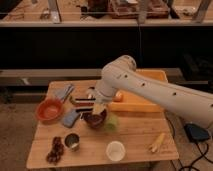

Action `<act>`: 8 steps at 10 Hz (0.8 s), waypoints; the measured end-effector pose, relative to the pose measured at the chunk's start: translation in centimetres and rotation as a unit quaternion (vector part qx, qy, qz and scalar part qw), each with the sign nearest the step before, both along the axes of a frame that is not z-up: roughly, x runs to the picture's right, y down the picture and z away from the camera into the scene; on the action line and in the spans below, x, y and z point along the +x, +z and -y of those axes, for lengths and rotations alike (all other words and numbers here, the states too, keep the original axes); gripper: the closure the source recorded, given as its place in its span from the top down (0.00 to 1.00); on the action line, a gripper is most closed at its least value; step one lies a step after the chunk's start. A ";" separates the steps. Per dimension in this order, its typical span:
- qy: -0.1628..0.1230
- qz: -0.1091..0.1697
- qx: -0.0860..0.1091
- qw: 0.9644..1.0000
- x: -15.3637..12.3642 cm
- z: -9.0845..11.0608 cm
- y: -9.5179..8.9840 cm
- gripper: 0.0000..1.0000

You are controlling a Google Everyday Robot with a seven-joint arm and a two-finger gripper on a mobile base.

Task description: Place eraser in red bowl

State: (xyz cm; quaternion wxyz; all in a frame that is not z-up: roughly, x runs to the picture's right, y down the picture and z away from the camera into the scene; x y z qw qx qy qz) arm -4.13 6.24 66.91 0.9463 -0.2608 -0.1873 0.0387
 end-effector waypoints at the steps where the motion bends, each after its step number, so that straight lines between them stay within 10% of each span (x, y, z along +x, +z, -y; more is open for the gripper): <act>1: 0.000 0.000 -0.001 1.000 0.0 0.0 0.0 0.01; 8: 0.072 -0.017 -0.018 0.997 -7.1 5.6 8.9 0.01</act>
